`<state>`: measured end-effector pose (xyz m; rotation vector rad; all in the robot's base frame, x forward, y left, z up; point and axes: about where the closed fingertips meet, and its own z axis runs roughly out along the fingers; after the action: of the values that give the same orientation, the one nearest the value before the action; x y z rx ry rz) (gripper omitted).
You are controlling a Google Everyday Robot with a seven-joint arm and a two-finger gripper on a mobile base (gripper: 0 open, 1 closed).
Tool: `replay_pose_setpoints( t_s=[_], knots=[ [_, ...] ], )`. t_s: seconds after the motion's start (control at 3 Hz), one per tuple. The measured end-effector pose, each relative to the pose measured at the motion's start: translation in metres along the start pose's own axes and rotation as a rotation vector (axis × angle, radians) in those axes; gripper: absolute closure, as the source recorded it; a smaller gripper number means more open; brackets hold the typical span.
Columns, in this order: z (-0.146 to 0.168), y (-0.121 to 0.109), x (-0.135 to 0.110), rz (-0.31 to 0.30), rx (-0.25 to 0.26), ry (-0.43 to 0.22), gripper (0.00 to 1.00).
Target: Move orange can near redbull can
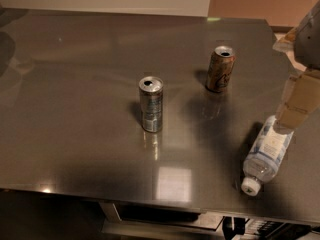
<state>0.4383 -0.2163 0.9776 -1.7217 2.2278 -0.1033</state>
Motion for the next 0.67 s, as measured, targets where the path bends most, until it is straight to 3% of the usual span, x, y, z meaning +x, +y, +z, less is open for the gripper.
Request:
replay_pose_setpoints(
  t_s=[0.67],
  knots=[
    [0.007, -0.011, -0.005, 0.019, -0.010, -0.025, 0.00]
  ],
)
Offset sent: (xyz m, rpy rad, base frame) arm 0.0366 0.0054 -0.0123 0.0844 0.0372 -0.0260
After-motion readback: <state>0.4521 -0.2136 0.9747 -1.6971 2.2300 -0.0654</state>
